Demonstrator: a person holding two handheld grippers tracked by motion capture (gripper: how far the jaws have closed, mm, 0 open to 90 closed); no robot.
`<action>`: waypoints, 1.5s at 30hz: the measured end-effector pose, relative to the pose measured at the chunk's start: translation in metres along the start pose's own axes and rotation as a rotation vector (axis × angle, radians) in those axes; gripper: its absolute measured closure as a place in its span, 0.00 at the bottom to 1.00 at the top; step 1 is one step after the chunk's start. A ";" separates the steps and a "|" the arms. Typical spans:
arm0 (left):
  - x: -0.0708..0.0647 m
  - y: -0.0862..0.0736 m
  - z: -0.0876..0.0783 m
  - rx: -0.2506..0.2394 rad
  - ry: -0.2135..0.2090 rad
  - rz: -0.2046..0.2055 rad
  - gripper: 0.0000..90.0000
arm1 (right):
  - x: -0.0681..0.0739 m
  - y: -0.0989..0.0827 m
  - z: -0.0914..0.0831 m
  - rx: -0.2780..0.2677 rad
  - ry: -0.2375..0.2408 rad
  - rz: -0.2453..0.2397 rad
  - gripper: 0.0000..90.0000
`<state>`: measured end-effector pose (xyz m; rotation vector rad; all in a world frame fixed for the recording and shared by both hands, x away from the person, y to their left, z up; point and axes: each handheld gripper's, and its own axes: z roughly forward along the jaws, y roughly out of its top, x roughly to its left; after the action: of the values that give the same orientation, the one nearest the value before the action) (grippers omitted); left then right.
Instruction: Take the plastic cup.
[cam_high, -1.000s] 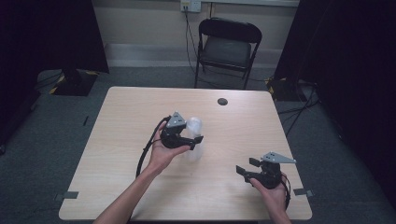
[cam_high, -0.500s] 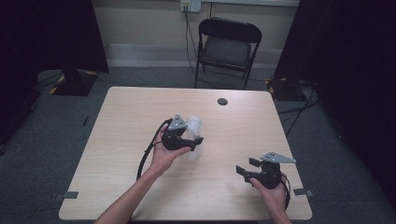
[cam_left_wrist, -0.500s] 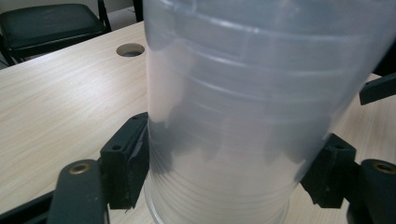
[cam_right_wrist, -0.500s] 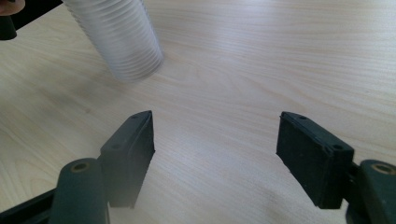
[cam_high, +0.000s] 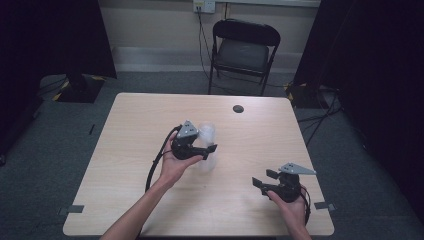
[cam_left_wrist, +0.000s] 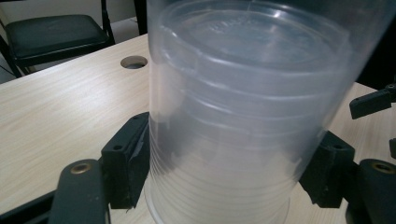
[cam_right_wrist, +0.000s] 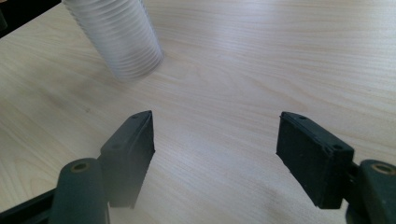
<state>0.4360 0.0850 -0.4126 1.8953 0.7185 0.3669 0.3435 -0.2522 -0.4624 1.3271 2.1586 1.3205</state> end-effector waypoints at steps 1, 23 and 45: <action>0.000 0.000 -0.001 -0.001 0.001 0.000 0.32 | 0.000 0.000 0.000 0.001 -0.001 -0.001 0.31; -0.005 0.017 -0.016 -0.080 0.007 -0.035 0.32 | 0.000 0.000 0.001 0.010 -0.004 0.001 0.31; -0.008 0.042 -0.026 -0.130 -0.003 -0.050 0.33 | 0.000 0.000 0.002 0.010 -0.006 0.001 0.31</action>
<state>0.4292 0.0866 -0.3629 1.7517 0.7220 0.3706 0.3453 -0.2509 -0.4635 1.3349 2.1638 1.3062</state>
